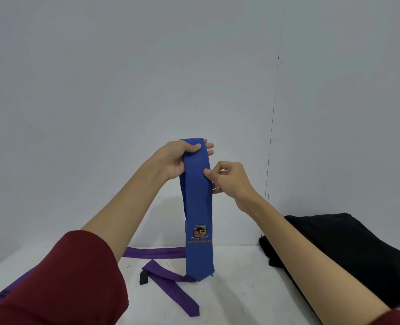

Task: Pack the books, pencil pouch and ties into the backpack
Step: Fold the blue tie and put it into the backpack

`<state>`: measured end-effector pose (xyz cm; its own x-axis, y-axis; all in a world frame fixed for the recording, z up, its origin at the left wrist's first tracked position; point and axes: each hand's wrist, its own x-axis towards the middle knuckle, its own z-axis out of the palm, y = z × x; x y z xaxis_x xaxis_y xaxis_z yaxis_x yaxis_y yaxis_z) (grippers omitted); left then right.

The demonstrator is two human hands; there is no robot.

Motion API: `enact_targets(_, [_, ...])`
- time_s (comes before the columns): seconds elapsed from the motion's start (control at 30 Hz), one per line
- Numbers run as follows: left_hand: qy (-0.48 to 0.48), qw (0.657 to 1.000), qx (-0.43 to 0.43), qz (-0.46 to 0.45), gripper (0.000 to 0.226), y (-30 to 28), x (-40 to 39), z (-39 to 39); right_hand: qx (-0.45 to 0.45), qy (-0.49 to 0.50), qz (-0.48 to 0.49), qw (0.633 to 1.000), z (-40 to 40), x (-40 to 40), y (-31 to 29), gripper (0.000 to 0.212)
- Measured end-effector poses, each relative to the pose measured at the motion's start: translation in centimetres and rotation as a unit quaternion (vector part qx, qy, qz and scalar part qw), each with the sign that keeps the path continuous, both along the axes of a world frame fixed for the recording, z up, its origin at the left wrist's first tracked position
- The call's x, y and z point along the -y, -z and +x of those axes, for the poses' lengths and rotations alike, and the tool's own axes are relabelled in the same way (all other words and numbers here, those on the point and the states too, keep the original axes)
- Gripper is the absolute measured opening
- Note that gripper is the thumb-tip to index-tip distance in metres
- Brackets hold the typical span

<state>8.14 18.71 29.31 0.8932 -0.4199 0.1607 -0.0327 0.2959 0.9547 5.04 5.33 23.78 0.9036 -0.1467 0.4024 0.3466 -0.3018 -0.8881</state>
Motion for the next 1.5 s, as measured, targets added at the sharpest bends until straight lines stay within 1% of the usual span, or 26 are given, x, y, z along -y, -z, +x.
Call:
enact_targets(0.13, [-0.004, 1.000, 0.002, -0.001, 0.023, -0.2, -0.3, 0.0, -0.019, -0.019, -0.035, 0.999, 0.1, 0.7, 0.6, 0.028])
enact_targets(0.3, [0.000, 1.000, -0.005, 0.006, 0.024, 0.0, -0.3, -0.1, -0.053, -0.051, -0.040, 0.997, 0.5, 1.5, 0.8, 0.023])
enact_targets(0.37, [-0.004, 1.000, -0.002, 0.008, 0.024, -0.1, -0.2, -0.2, -0.061, -0.101, -0.018, 0.993, 0.3, 1.6, 0.7, 0.019])
enact_targets(0.5, [-0.008, 1.000, 0.005, -0.007, 0.021, -0.1, 0.4, -0.5, -0.090, -0.192, 0.023, 0.977, -0.2, 1.3, 0.9, 0.036])
enact_targets(0.57, [-0.003, 1.000, 0.010, -0.016, 0.020, -0.2, 0.5, -0.7, -0.094, -0.230, 0.070, 0.966, -0.4, 1.0, 1.3, 0.042])
enact_targets(0.67, [0.005, 1.000, 0.020, -0.020, 0.021, -0.5, 0.5, -0.8, -0.104, -0.259, 0.130, 0.951, -0.7, 0.8, 1.9, 0.046])
enact_targets(0.93, [0.026, 0.999, 0.024, -0.041, 0.027, -0.6, 0.8, -0.8, -0.097, -0.316, 0.140, 0.933, -0.9, 0.1, 2.8, 0.045])
enact_targets(1.0, [0.030, 0.998, 0.020, -0.057, 0.027, -0.5, 0.9, -0.8, -0.099, -0.319, 0.151, 0.931, -0.8, 0.0, 2.9, 0.048])
enact_targets(1.07, [0.030, 0.997, 0.026, -0.069, 0.027, -0.3, 1.2, -0.8, -0.101, -0.309, 0.154, 0.933, -0.6, -0.1, 3.1, 0.046])
enact_targets(1.2, [0.037, 0.993, 0.031, -0.104, 0.029, -0.2, 1.4, -1.2, -0.087, -0.249, 0.166, 0.950, -0.2, -0.1, 3.5, 0.034])
enact_targets(1.3, [0.040, 0.993, 0.040, -0.102, 0.029, -0.3, 1.3, -1.3, -0.062, -0.195, 0.158, 0.966, -0.1, 0.3, 3.4, 0.019])
enact_targets(1.33, [0.041, 0.993, 0.044, -0.099, 0.029, -0.3, 1.2, -1.3, -0.049, -0.176, 0.152, 0.971, -0.2, 0.4, 3.4, 0.017])
enact_targets(1.4, [0.039, 0.993, 0.053, -0.095, 0.029, -0.3, 1.0, -1.2, -0.030, -0.149, 0.156, 0.976, -0.3, 0.7, 3.3, 0.018])
enact_targets(1.5, [0.035, 0.993, 0.060, -0.097, 0.028, -0.3, 0.7, -0.9, -0.042, -0.152, 0.198, 0.967, -0.6, 1.1, 3.2, 0.019])
